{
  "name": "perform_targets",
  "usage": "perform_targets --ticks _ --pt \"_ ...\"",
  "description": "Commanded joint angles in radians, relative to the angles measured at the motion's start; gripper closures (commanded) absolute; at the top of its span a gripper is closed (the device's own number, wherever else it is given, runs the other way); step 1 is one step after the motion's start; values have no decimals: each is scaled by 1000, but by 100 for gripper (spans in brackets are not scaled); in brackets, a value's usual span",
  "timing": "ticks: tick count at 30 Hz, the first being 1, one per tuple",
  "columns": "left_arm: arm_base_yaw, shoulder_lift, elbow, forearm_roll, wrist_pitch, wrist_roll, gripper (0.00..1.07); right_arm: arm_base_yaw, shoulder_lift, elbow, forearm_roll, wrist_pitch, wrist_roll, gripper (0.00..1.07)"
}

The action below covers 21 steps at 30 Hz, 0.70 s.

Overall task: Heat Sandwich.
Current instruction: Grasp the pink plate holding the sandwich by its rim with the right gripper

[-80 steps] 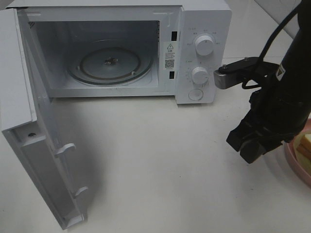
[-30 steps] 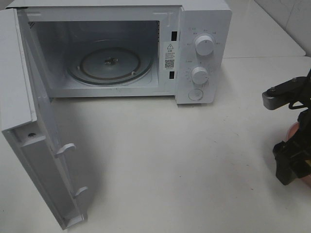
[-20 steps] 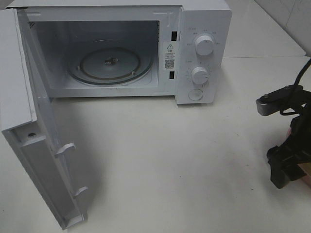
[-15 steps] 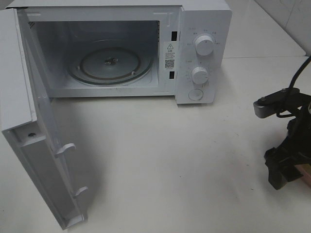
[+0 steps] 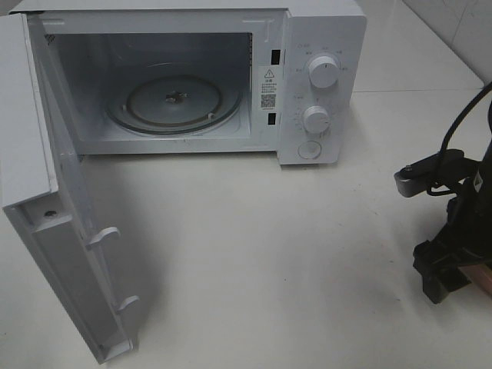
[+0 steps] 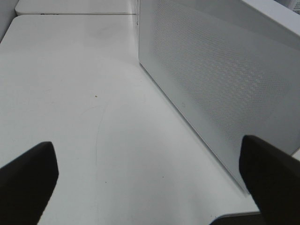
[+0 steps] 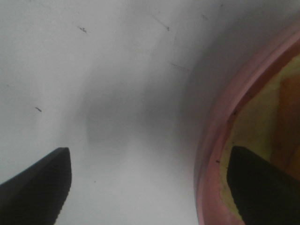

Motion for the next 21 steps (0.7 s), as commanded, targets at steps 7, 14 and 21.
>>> perform_targets --ticks 7,14,21 --pt "-4 -15 2 -8 0 -1 9 -3 38 4 -40 -22 44 22" --pt "-4 -15 2 -8 0 -1 9 -41 39 4 -51 -37 64 23" --pt "-4 -15 2 -8 0 -1 9 -49 39 11 -51 -43 63 24"
